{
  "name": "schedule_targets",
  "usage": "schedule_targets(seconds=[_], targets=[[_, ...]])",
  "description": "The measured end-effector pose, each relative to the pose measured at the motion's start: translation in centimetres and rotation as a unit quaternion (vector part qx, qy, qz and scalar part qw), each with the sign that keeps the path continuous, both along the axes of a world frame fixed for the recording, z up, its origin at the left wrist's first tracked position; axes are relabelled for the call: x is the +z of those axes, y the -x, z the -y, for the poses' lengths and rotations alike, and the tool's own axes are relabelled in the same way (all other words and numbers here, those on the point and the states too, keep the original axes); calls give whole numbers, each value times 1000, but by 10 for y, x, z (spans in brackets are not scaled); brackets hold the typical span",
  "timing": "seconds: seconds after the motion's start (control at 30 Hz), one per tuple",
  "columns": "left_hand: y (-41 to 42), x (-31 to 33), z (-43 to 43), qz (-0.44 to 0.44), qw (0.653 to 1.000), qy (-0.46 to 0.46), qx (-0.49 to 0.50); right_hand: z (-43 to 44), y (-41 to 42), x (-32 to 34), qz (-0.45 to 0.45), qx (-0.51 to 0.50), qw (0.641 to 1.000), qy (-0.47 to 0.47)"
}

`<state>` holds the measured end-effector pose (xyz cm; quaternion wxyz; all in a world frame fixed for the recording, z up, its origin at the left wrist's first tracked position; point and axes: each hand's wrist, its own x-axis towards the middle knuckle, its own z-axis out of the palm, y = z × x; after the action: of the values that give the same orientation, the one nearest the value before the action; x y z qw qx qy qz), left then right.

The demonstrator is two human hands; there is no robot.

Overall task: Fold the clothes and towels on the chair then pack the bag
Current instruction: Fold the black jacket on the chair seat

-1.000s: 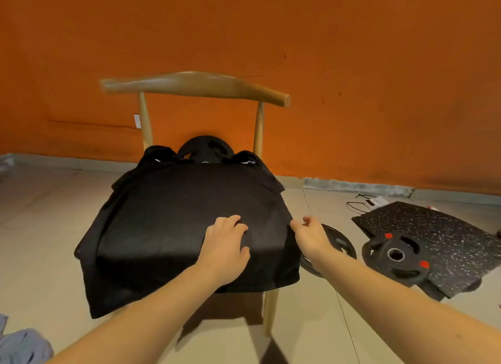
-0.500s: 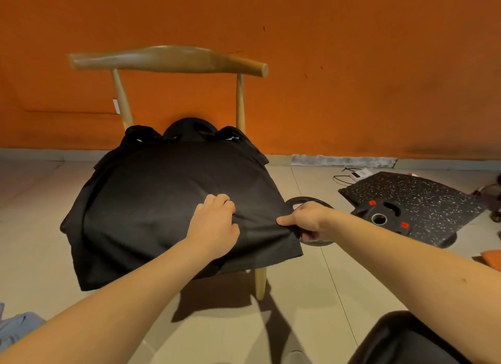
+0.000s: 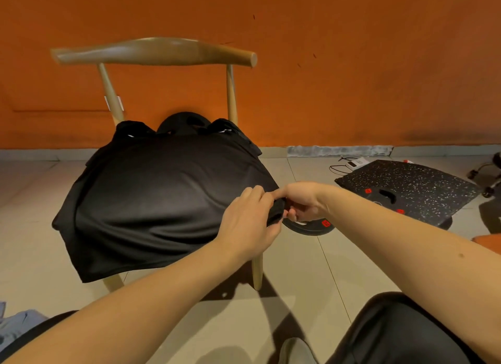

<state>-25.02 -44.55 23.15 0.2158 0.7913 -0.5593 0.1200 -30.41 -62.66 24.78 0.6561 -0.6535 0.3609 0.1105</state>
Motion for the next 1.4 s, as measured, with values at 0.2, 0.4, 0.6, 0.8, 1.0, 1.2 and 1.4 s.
schedule_targets(seconds=[0.2,0.4,0.6,0.8,1.0,1.2,1.4], targets=[[5,7,1,-9,1000,-17,-1,24,-22,9,3,9,999,37],[15,18,4,-76,997,-30,10,35,-83,18,78,-97,982,146],[17,21,6,-139,990,2,1,47,-135,20,64,-121,971,198],[17,14,4,-157,988,3,-8,68,-168,15,9,-106,969,222],[13,7,-5,-301,952,59,-14,70,-166,36,79,-163,979,95],[12,-7,-30,-530,838,131,-9,45,-202,53,194,-185,963,38],[3,-28,-48,-640,735,220,39,-7,-232,53,230,-73,949,201]])
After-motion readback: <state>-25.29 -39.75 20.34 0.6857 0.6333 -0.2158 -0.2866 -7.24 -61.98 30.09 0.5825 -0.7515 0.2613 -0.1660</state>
